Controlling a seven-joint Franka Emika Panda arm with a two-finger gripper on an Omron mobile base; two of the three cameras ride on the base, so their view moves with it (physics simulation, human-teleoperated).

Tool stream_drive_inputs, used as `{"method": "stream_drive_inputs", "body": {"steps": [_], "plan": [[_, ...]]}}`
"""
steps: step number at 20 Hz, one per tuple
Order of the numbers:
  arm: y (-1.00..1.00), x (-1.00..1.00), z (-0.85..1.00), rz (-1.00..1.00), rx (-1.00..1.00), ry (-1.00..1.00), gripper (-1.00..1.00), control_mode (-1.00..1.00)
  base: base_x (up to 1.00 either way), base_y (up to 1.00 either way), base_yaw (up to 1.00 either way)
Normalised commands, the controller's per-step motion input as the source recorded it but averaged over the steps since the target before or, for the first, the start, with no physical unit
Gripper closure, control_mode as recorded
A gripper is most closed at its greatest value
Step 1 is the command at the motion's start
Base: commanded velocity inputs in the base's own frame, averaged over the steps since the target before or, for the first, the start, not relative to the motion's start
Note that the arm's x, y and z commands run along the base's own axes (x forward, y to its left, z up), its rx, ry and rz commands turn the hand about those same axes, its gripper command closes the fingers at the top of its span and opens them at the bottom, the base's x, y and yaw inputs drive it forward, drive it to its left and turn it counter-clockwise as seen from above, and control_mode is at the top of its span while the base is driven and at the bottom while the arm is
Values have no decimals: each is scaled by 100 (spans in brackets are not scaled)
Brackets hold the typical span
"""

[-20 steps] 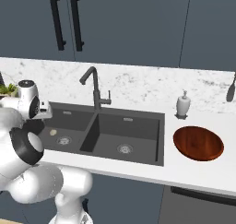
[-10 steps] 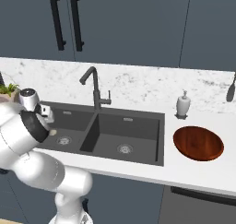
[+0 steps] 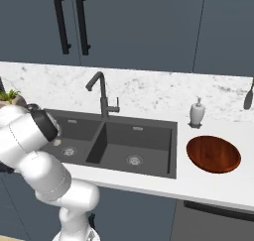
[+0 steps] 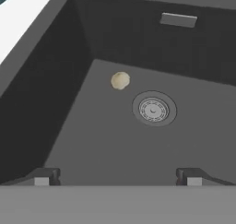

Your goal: Pick the garlic from the sink and place it in the bowl. Then pick the bowl and place it in the microwave. Then close the microwave door and press the start button.

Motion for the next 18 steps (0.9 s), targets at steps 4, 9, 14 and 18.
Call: {"method": "stream_drive_inputs", "body": {"steps": [4,9,14,18], "plan": [[25,51,0,-7,-1,16,-100,-100,0,0,0],[6,50,-3,-3,0,13,-100,-100,0,0,0],[2,31,-25,0,-2,0,-100,-100,0,0,0],[26,36,-19,0,0,0,-100,-100,0,0,0]]}}
